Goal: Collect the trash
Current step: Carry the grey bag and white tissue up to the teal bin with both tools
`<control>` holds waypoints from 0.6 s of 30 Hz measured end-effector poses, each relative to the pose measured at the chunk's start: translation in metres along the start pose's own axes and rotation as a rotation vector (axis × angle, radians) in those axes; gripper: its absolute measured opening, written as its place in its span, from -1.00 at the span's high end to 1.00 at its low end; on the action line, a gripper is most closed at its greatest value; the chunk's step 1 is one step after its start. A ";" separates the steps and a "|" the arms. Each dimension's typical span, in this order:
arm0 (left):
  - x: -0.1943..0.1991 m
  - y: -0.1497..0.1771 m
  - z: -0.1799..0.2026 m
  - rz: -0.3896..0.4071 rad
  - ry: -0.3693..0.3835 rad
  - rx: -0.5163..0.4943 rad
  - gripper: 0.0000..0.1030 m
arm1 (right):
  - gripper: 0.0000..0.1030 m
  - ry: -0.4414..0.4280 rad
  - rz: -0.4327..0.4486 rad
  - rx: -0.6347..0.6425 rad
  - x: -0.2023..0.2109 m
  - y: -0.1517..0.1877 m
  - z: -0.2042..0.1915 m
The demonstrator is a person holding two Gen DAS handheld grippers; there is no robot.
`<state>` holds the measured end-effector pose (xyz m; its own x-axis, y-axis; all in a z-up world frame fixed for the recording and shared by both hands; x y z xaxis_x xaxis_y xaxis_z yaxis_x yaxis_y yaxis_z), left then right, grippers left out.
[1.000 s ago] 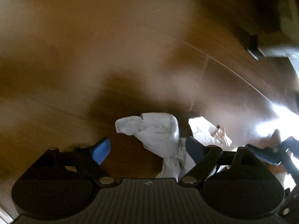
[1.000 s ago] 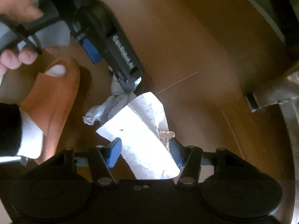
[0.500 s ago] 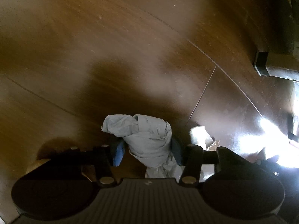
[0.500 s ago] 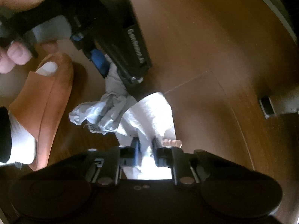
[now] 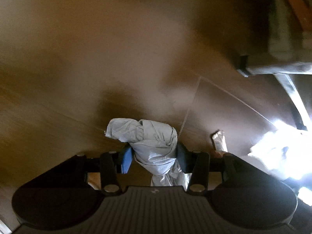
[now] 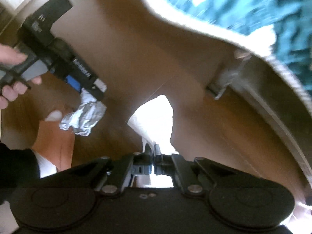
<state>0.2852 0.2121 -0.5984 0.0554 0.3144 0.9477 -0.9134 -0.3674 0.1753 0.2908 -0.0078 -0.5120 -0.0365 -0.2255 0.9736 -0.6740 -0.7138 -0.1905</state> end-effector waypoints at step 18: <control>0.261 0.038 0.094 0.396 0.046 -0.234 0.11 | 1.00 0.105 0.351 -0.238 0.260 0.014 0.016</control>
<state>0.3030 0.1980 -0.3193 -0.3297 0.2302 0.9156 -0.9273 -0.2612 -0.2683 0.2836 -0.0874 -0.2633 -0.3603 -0.3498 0.8648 -0.7580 -0.4305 -0.4900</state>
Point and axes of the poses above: each gripper's, at about its wrist camera, not at the fingertips, and x roughly against the way its jaws point, z to its right, y to its underside, the point moved 7 cm from there along -x, roughly the way its jaws point, and after that the axes turned 3 degrees about -z, right-handed, at the moved point
